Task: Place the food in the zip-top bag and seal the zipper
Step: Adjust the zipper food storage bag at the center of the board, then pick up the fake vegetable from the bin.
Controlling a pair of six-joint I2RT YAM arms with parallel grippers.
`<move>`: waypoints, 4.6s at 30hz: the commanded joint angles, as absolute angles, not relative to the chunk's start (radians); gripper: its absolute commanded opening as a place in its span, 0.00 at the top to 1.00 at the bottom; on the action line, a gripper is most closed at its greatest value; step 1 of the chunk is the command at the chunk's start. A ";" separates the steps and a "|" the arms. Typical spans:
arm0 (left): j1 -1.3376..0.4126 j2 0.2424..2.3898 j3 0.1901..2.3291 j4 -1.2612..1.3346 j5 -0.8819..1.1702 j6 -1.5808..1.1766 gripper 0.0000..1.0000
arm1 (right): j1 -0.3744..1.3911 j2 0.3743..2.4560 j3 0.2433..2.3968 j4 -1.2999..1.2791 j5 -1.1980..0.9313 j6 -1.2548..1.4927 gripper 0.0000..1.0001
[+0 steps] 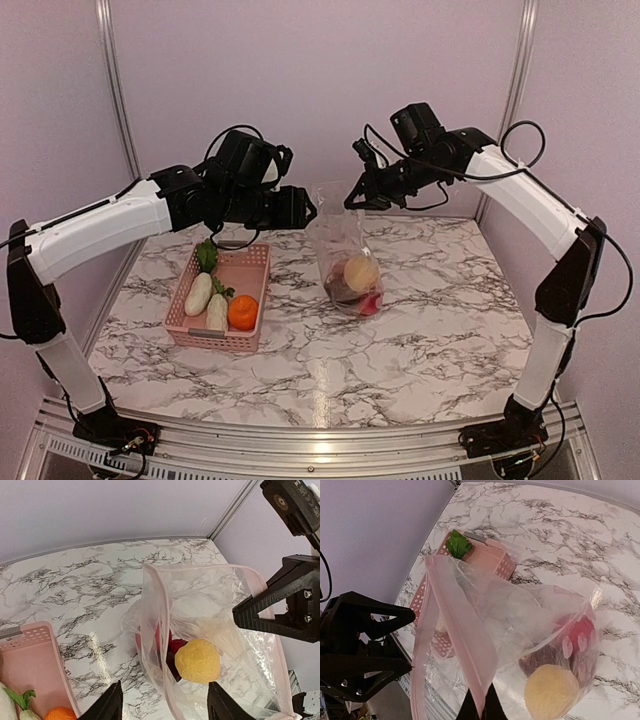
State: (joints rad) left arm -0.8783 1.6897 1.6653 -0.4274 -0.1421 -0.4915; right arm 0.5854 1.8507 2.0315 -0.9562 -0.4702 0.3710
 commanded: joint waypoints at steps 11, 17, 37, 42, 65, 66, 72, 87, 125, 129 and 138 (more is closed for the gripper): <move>-0.871 1.821 1.790 -0.537 -0.012 -0.556 0.93 | 0.640 1.841 2.045 -1.072 -0.359 0.374 0.82; -0.872 1.808 1.790 -0.495 -0.017 -0.562 1.00 | 0.667 1.816 2.021 -1.138 -0.334 0.416 0.83; -0.898 1.940 1.979 -0.347 0.103 -0.625 1.00 | 0.575 1.718 2.109 -1.157 -0.116 0.411 1.00; -0.897 1.986 2.011 -0.273 0.146 -0.630 1.00 | 0.566 1.720 2.126 -1.137 -0.086 0.407 1.00; -0.835 1.547 1.473 -0.300 -0.215 -0.432 0.01 | 0.692 1.851 2.034 -1.012 -0.138 0.283 1.00; -0.829 1.506 1.424 -0.274 -0.224 -0.397 0.01 | 0.700 1.866 2.046 -1.017 -0.141 0.278 1.00; -0.804 1.340 1.276 -0.284 -0.502 -0.374 0.01 | 0.725 1.913 2.068 -1.023 -0.205 0.274 1.00; -0.685 1.317 1.133 -0.491 -0.461 -0.439 0.19 | 0.726 1.928 2.087 -1.032 -0.244 0.275 1.00; -0.531 1.729 1.159 -0.534 -0.170 -0.541 0.50 | 0.726 1.870 2.002 -1.022 -0.242 0.302 1.00; -0.531 1.772 1.189 -0.546 -0.144 -0.539 0.51 | 0.726 1.866 1.996 -1.020 -0.241 0.304 1.00; -0.531 1.810 1.187 -0.545 -0.140 -0.530 0.53 | 0.727 1.839 1.952 -1.000 -0.241 0.310 1.00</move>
